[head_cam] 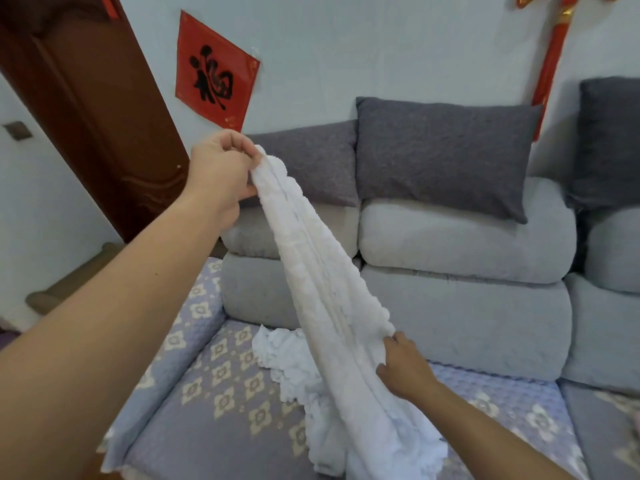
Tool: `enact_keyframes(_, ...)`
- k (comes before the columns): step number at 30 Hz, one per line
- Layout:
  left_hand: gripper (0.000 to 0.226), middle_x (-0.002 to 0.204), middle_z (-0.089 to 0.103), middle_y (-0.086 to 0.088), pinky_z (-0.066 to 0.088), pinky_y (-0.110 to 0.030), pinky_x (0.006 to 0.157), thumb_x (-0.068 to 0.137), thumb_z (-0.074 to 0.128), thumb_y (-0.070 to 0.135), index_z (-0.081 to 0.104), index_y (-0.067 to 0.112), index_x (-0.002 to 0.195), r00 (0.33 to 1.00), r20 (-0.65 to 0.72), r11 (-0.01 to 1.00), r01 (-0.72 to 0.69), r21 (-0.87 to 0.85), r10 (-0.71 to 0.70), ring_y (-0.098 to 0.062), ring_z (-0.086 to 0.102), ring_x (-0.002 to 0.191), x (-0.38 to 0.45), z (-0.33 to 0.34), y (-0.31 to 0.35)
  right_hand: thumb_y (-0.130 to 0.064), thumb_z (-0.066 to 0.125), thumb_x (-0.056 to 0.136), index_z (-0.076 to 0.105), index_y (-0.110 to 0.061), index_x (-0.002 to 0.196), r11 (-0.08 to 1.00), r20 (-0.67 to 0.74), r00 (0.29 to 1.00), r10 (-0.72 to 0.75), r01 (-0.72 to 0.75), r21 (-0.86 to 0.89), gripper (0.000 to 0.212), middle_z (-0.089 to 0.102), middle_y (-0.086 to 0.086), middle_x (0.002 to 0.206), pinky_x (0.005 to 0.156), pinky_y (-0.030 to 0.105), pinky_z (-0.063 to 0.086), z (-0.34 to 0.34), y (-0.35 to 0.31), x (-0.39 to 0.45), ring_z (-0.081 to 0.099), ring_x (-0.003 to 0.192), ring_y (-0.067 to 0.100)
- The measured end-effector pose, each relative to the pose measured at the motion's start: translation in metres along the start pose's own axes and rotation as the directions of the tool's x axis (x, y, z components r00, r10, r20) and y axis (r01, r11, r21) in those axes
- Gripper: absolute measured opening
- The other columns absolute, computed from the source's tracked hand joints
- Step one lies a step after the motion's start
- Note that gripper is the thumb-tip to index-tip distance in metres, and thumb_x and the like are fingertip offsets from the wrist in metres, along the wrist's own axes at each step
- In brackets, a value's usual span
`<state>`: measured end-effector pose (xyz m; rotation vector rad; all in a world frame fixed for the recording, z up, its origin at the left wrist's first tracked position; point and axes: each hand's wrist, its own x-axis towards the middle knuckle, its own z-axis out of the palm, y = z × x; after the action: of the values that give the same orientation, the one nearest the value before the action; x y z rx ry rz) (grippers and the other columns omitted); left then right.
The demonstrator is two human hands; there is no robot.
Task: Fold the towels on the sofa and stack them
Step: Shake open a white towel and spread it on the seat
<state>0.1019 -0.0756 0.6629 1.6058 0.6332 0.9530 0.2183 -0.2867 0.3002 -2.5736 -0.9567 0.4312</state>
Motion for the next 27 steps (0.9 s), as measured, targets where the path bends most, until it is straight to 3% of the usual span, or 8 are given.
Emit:
enact_keyframes(4,0.038,0.092,0.063,-0.006,0.062,-0.038,0.069,0.088,0.054,-0.015,0.058,0.016,0.067,0.998,0.062,0.999,-0.028,-0.025,0.030,-0.028,0.069,0.099,-0.013,-0.007,0.010,-0.031,0.062,0.089,0.051,-0.026,0.140,0.994,-0.003,0.996,-0.091,0.091,0.061,0.052,0.033,0.009,0.149,0.106,0.035,0.041,-0.005,-0.015,0.013,0.044,0.130,0.033)
enact_keyframes(7,0.039,0.090,0.063,-0.005,0.062,-0.038,0.070,0.089,0.055,-0.014,0.059,0.017,0.065,0.998,0.045,0.999,-0.043,-0.015,0.044,-0.028,0.069,0.100,-0.017,-0.017,0.015,-0.027,0.072,0.082,0.061,-0.024,0.101,0.953,-0.085,0.981,-0.175,0.190,0.237,0.022,0.039,0.005,0.144,0.099,0.031,0.042,-0.006,-0.031,0.016,0.047,0.127,0.026)
enact_keyframes(9,0.038,0.092,0.064,-0.005,0.063,-0.040,0.071,0.090,0.055,-0.013,0.059,0.016,0.067,0.999,0.028,0.999,-0.042,-0.026,0.042,-0.029,0.069,0.101,-0.019,-0.022,0.018,-0.025,0.075,0.078,0.053,-0.027,0.086,0.911,-0.059,0.968,-0.244,0.249,0.329,0.023,0.039,-0.002,0.140,0.101,0.031,0.038,-0.002,-0.040,0.013,0.042,0.128,0.016)
enact_keyframes(14,0.038,0.093,0.063,-0.007,0.062,-0.038,0.067,0.089,0.056,-0.014,0.059,0.016,0.065,0.999,0.001,0.999,-0.038,-0.024,0.038,-0.031,0.068,0.100,-0.027,-0.030,0.017,-0.022,0.069,0.085,0.043,-0.022,0.086,0.895,-0.101,0.994,-0.038,0.079,0.439,0.026,0.055,-0.003,0.081,0.065,0.033,0.037,-0.004,-0.040,0.015,0.053,0.076,0.022)
enact_keyframes(19,0.027,0.100,0.064,-0.011,0.060,-0.030,0.063,0.091,0.060,-0.010,0.060,0.012,0.074,0.999,-0.023,0.999,-0.031,0.036,0.032,-0.026,0.069,0.099,-0.030,-0.041,0.013,-0.018,0.079,0.079,0.050,-0.021,0.089,0.940,-0.020,0.997,-0.075,0.078,0.331,0.031,0.059,-0.005,0.083,0.063,0.032,0.037,-0.047,-0.005,0.031,0.058,0.080,0.021)
enact_keyframes(22,0.021,0.108,0.063,-0.018,0.060,-0.031,0.064,0.092,0.060,-0.008,0.060,0.009,0.080,0.999,-0.028,0.999,-0.020,0.047,0.021,-0.027,0.069,0.101,-0.032,-0.043,0.013,-0.013,0.079,0.080,0.051,-0.016,0.081,0.891,-0.259,0.952,0.166,-0.032,0.453,0.027,0.062,0.008,0.080,0.066,0.034,0.037,-0.095,0.021,0.056,0.062,0.086,0.033)
enact_keyframes(24,0.025,0.106,0.062,-0.017,0.061,-0.034,0.066,0.092,0.060,-0.008,0.060,0.011,0.076,1.000,-0.019,0.999,-0.017,0.034,0.018,-0.030,0.068,0.105,-0.033,-0.042,0.014,-0.016,0.069,0.087,0.052,-0.010,0.082,0.805,-0.435,0.814,0.386,-0.067,0.590,0.020,0.060,0.013,0.079,0.065,0.036,0.037,-0.118,0.027,0.059,0.059,0.080,0.037)
enact_keyframes(27,0.030,0.099,0.062,-0.011,0.061,-0.036,0.068,0.091,0.061,-0.009,0.059,0.014,0.071,1.000,0.006,1.000,-0.020,0.004,0.020,-0.030,0.068,0.106,-0.035,-0.037,0.017,-0.016,0.058,0.093,0.047,-0.014,0.078,0.931,-0.571,0.803,0.172,0.057,0.361,0.019,0.054,0.007,0.073,0.062,0.036,0.035,-0.106,0.013,0.047,0.049,0.068,0.030)
